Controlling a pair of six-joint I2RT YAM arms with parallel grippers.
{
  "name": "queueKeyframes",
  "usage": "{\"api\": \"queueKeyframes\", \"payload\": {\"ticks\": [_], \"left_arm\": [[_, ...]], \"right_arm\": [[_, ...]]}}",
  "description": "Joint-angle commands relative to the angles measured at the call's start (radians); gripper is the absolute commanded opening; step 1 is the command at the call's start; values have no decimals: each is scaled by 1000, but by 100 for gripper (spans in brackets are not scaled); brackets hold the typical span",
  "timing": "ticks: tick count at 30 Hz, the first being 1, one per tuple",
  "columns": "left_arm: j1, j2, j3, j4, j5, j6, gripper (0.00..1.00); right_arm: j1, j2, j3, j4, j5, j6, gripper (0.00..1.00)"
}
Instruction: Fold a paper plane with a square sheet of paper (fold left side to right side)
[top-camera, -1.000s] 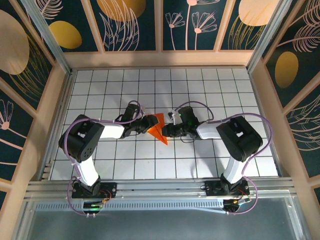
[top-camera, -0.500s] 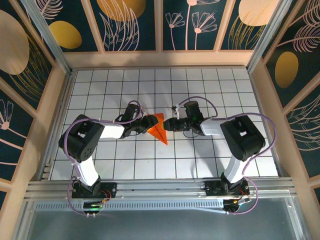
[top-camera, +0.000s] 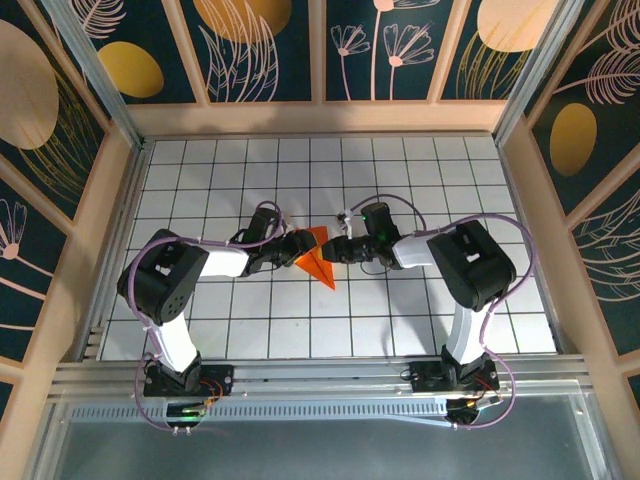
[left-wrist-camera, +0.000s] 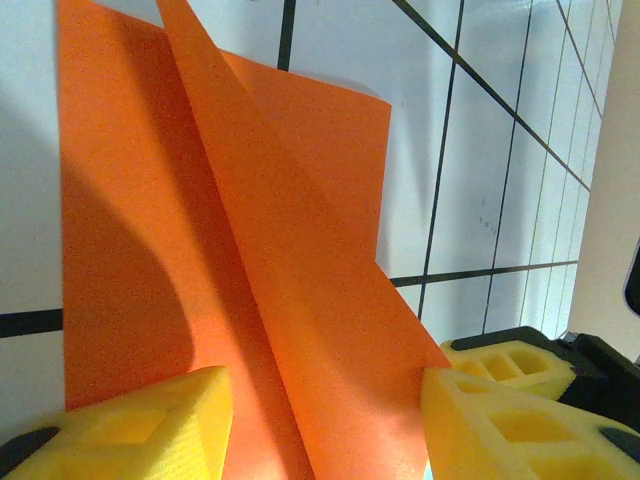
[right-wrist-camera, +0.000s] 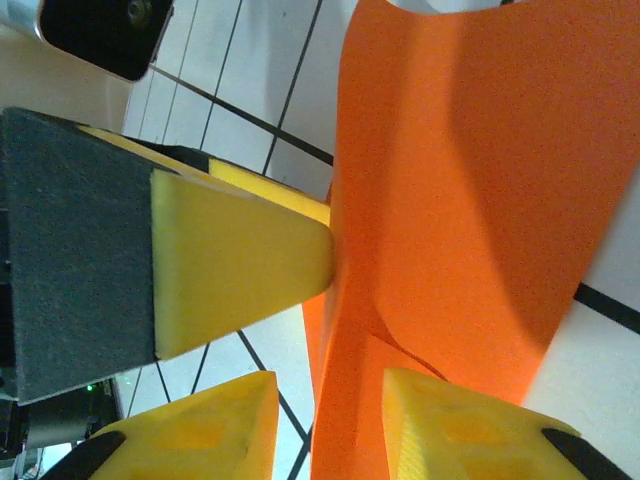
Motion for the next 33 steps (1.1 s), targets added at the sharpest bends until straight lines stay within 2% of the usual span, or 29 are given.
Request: {"api": "queueKeyframes", "payload": {"ticks": [1,8,20,33], "left_arm": [[-1,11,-4,-62,-33,20,53],[0,12,-6,-59,-31,19,53],[1,5,-7,-62,-39,19,53],[-1,1,-7,-66,-39,19,53]], "right_arm": [[7,21,27,24,-16,6,32],[7,35,34,25,-14,9,28],[2,28,26,-22,39,-4,8],[-14,23,28,-78,94,-28,4]]}}
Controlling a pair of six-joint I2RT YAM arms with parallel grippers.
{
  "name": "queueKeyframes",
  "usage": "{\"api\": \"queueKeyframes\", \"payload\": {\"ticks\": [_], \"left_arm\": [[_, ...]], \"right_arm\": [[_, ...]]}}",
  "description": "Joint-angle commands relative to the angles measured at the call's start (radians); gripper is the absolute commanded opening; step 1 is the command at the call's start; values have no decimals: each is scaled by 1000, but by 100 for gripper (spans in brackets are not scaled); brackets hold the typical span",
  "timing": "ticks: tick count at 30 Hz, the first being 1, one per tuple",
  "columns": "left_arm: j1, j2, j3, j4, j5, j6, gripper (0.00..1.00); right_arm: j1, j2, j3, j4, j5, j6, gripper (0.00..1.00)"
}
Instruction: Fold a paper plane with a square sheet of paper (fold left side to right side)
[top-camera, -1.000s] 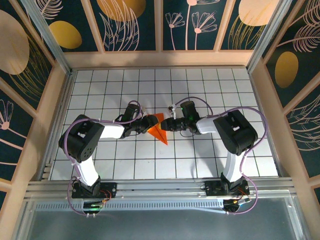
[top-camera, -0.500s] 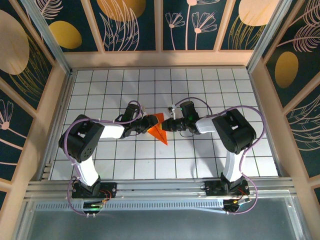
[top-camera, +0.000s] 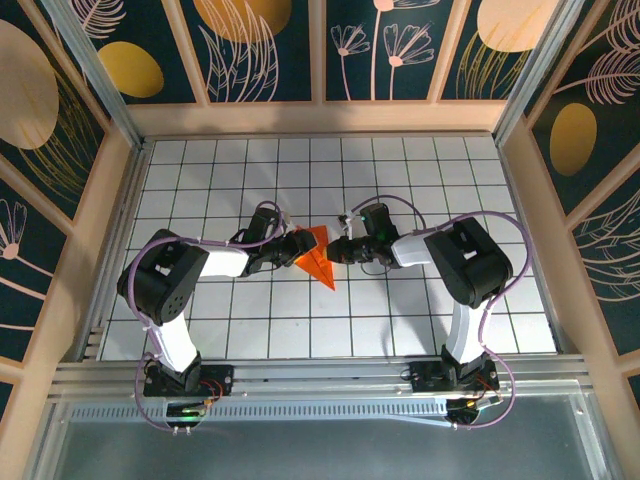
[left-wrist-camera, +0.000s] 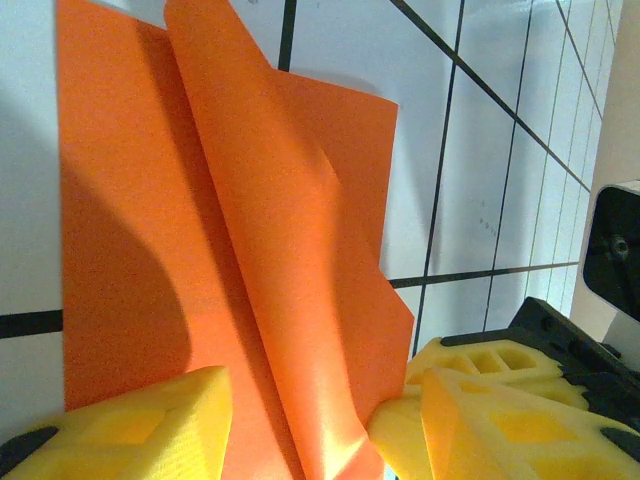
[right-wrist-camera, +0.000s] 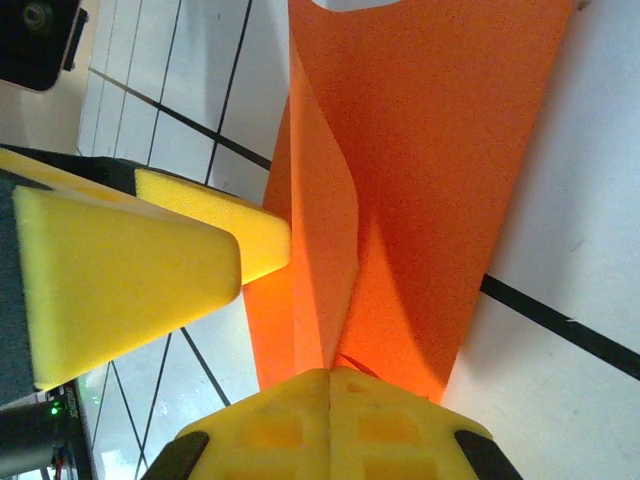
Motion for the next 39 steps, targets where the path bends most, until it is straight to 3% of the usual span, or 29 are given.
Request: {"api": "queueKeyframes", "payload": {"ticks": [1,39], "left_arm": [[0,2,-6,-65,-36,18,53],[0,7,-1,-49,-24,12,53]], "right_arm": [[-9,-4,18,-39,33,-28,4],[8,75,24,-95,102,-9,4]]}}
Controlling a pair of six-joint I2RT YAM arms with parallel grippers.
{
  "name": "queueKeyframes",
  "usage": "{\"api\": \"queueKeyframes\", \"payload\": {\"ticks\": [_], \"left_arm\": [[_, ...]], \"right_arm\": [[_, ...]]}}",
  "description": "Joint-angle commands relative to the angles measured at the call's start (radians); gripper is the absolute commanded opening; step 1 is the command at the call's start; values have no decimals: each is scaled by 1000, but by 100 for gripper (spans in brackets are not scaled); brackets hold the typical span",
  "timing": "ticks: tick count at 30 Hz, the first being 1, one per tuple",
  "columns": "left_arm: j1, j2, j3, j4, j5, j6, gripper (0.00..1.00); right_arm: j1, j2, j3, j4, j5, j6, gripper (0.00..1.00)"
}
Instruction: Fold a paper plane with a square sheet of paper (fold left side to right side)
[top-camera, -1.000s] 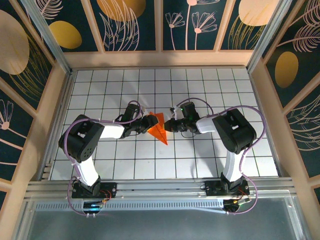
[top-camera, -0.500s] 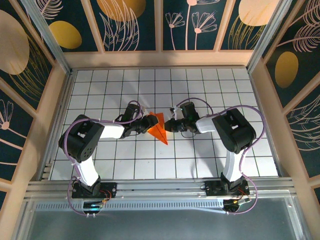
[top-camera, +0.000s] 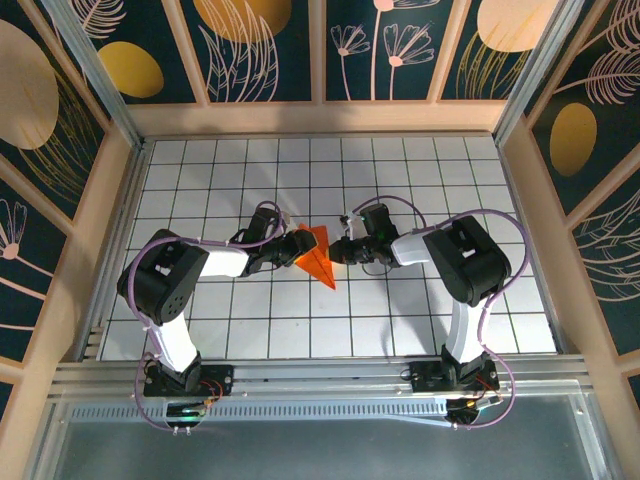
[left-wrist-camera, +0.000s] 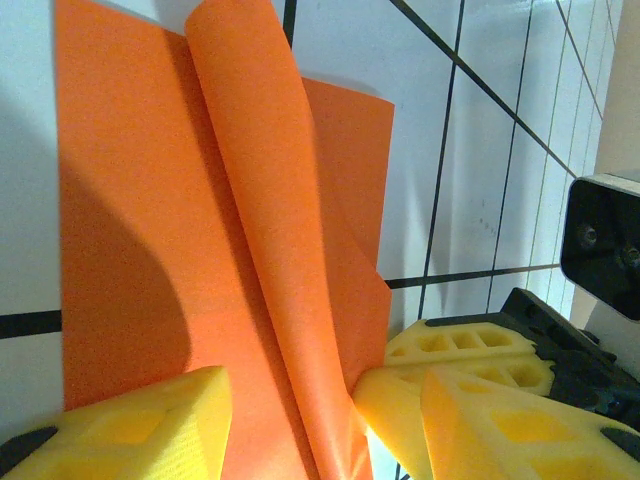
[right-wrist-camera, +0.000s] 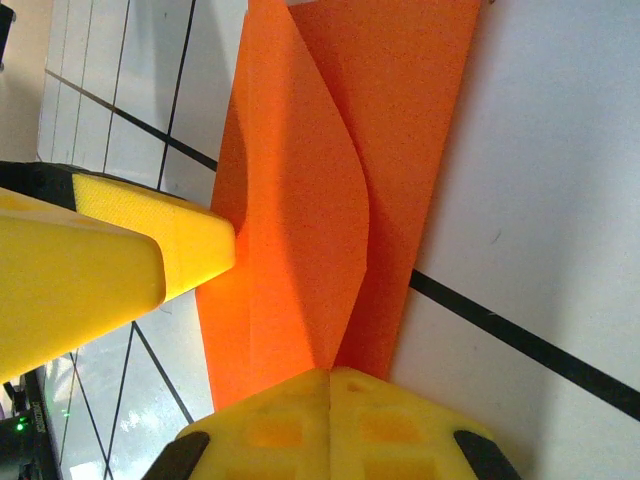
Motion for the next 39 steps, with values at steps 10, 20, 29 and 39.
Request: {"api": "queueKeyframes", "payload": {"ticks": [10,20,29,39], "left_arm": [[0,-43,2,-43,-29,14,56],[0,-87,17,-79,-52,28,60],[0,-57,59,-48,10,36,21],[-7,48,115,-9,78,40,9]], "right_arm": [[17,74,23,-136,131,4,3],[17,85,33,-145,137,6,3],[36,87,40,-159,149,3,3],[37,87,46,-175,163,0,3]]}}
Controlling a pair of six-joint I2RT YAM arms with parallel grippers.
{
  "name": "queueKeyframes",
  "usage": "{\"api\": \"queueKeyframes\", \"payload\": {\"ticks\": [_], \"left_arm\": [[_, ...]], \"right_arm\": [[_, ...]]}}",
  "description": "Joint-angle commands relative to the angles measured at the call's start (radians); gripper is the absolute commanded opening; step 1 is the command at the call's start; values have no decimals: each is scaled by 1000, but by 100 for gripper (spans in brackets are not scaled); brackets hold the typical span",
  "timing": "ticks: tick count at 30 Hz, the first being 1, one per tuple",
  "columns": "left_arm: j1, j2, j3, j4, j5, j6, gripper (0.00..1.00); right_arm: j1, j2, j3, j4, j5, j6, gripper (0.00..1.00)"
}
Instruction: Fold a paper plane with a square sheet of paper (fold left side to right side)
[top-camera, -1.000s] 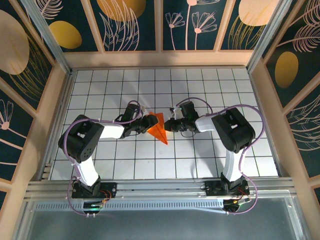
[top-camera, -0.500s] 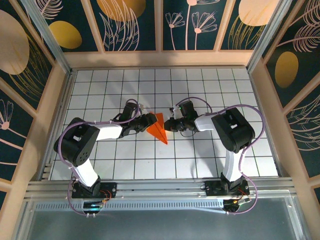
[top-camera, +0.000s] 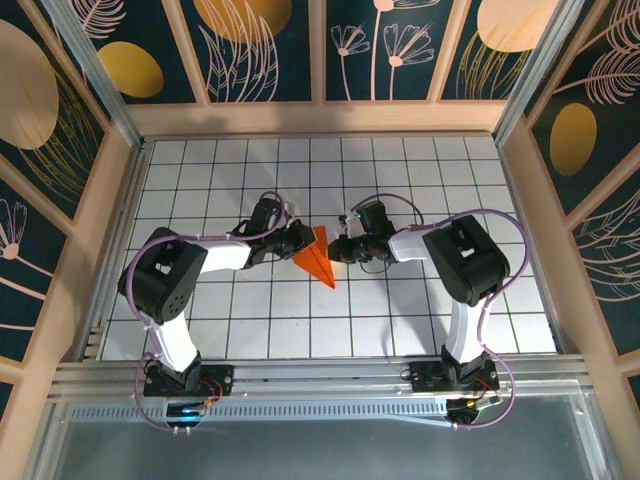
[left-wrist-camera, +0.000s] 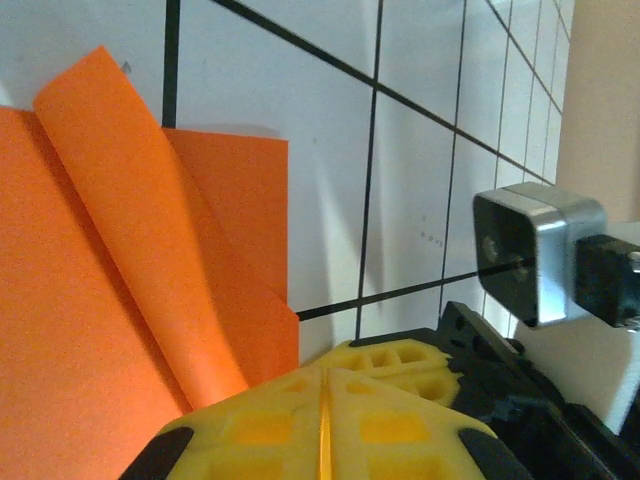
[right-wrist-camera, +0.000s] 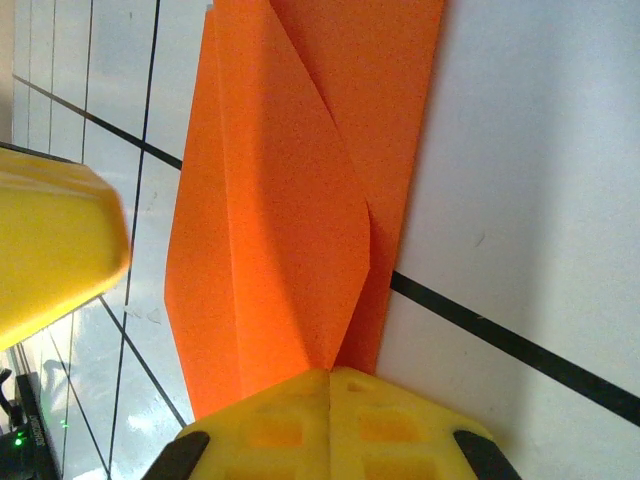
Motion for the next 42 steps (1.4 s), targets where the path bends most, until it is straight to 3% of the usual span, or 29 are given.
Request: {"api": "queueKeyframes", "payload": {"ticks": [1,42], "left_arm": [[-9,40,32,25,40,16,9],[-12,95,23,-112,-64,107,5]], "right_arm": [[25,81,-7,-69,126,-17,3],[35,92,9,-127,171,-48,5]]}}
